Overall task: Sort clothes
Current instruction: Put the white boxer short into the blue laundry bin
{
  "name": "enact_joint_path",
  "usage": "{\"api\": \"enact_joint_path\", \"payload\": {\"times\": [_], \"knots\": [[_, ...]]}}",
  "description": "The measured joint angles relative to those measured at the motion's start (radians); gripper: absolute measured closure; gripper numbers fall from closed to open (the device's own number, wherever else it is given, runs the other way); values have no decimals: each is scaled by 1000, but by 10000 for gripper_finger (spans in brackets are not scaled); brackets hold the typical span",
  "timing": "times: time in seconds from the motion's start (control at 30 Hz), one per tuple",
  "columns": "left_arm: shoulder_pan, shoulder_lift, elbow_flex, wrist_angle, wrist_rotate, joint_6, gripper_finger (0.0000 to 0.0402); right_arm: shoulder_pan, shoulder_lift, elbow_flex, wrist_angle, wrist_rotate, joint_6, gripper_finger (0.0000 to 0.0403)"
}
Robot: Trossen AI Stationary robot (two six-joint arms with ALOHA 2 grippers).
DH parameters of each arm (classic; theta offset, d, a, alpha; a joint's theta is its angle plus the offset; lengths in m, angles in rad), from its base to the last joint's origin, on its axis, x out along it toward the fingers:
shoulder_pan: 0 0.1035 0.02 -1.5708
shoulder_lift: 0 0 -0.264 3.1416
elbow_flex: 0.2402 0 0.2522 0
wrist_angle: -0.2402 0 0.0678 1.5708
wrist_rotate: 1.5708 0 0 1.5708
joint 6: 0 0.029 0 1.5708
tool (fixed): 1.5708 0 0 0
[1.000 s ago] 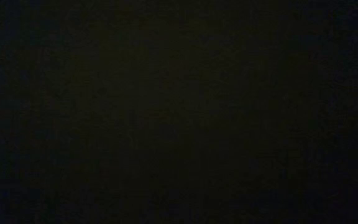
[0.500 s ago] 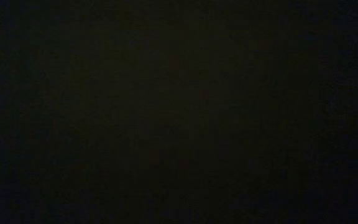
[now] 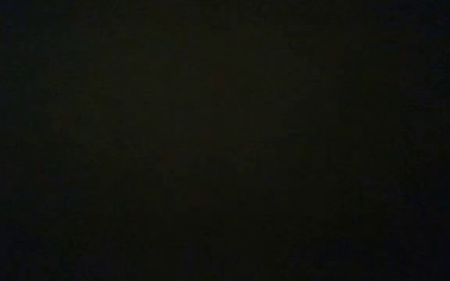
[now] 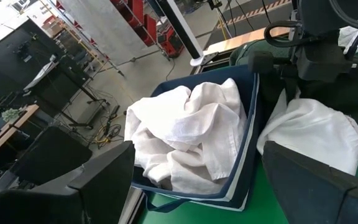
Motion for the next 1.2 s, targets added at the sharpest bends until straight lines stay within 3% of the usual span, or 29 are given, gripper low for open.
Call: {"api": "enact_joint_path", "payload": {"times": [0.13,0.57,1.2], "knots": [[0,0,0,0,0,0,74,0,-9,0,0,0,0,389],[0,0,0,0,0,0,74,0,-68,21,-65,1,67,390],[0,0,0,-2,0,-1,74,0,-407,82,-112,8,209,390]]}}
